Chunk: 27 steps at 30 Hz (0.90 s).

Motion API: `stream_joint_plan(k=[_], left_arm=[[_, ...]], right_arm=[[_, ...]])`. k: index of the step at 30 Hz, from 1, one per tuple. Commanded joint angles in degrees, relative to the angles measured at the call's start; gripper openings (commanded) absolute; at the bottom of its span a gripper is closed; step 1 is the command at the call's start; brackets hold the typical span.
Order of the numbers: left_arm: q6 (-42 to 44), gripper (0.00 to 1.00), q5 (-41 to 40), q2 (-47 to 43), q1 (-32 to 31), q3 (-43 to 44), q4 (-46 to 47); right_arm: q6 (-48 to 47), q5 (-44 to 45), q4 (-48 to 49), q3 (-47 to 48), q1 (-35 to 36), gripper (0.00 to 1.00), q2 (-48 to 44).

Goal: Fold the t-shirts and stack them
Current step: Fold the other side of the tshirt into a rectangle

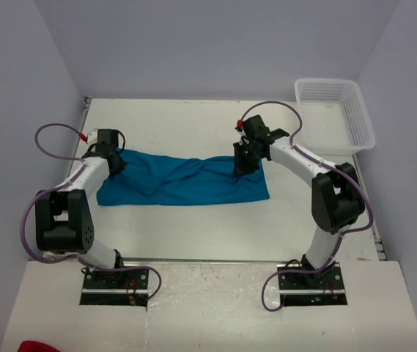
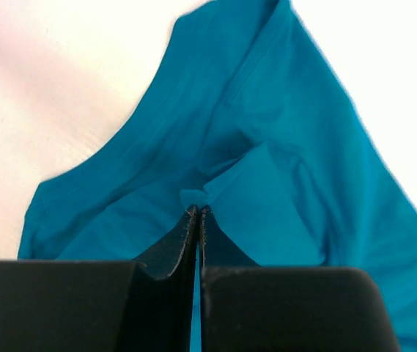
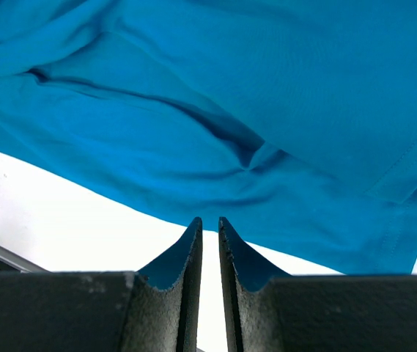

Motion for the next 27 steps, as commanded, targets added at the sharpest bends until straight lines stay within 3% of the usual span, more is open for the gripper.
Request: stream_joint_plan(k=[1, 12, 27], left_arm=[[-1.31, 0.00, -1.54, -2.68, 0.55, -2.43, -2.50], [-4.91, 0.00, -3.91, -10.68, 0.37, -8.93, -6.19], [-9.31, 0.00, -4.88, -13.66, -0.86, -14.74, -6.54]], right_arm=[[-0.64, -0.78, 0.62, 0.50, 0.55, 0.16, -1.79], [-0.55, -1.40, 1.06, 0.67, 1.42, 0.17, -1.26], [-0.38, -0.87, 1.15, -0.03, 2.04, 0.17, -1.53]])
